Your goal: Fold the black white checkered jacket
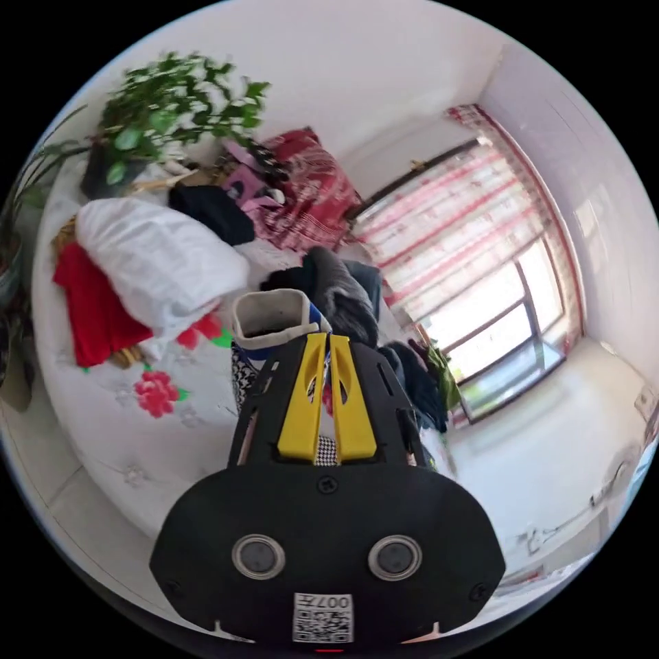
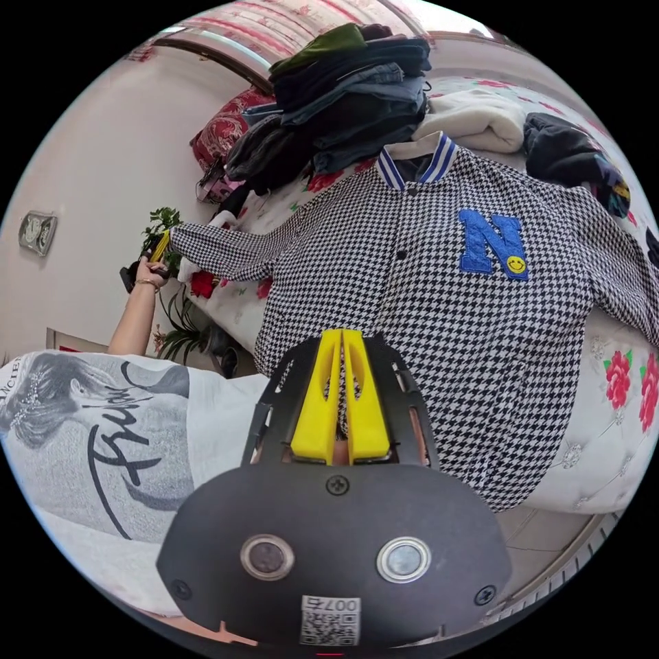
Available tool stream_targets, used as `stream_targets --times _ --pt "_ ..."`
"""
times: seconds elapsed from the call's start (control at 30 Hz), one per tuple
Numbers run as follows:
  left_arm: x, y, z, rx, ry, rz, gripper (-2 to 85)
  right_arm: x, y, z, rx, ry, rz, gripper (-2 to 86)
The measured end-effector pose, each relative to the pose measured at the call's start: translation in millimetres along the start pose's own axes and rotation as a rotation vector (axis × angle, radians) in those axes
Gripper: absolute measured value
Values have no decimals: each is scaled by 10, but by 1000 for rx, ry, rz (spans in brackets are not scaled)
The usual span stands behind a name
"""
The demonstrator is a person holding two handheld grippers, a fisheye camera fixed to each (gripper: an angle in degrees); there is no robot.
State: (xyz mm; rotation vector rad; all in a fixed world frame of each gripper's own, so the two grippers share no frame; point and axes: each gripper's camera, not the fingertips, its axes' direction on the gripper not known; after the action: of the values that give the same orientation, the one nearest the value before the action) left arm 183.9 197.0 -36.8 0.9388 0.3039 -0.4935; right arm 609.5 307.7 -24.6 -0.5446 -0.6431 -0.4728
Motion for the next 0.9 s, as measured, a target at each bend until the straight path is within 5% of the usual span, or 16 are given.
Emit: stream_targets --times 0.2,0.3,0.4,0.73,0.9 --pt "2679 828 655 -217 456 601 -1 241 40 -505 99 10 45 -3" --pt "3438 1732 1269 -457 693 671 45 466 106 -769 182 -12 111 -2" --pt "3500 2622 1914 -726 558 694 64 770 227 -967 234 -71 209 0" --pt "2196 3460 1956 -866 -49 588 62 1878 433 -1636 382 -168 396 45" --pt "2172 3444 2115 -839 -168 501 72 2018 -322 -1716 362 -204 263 69"
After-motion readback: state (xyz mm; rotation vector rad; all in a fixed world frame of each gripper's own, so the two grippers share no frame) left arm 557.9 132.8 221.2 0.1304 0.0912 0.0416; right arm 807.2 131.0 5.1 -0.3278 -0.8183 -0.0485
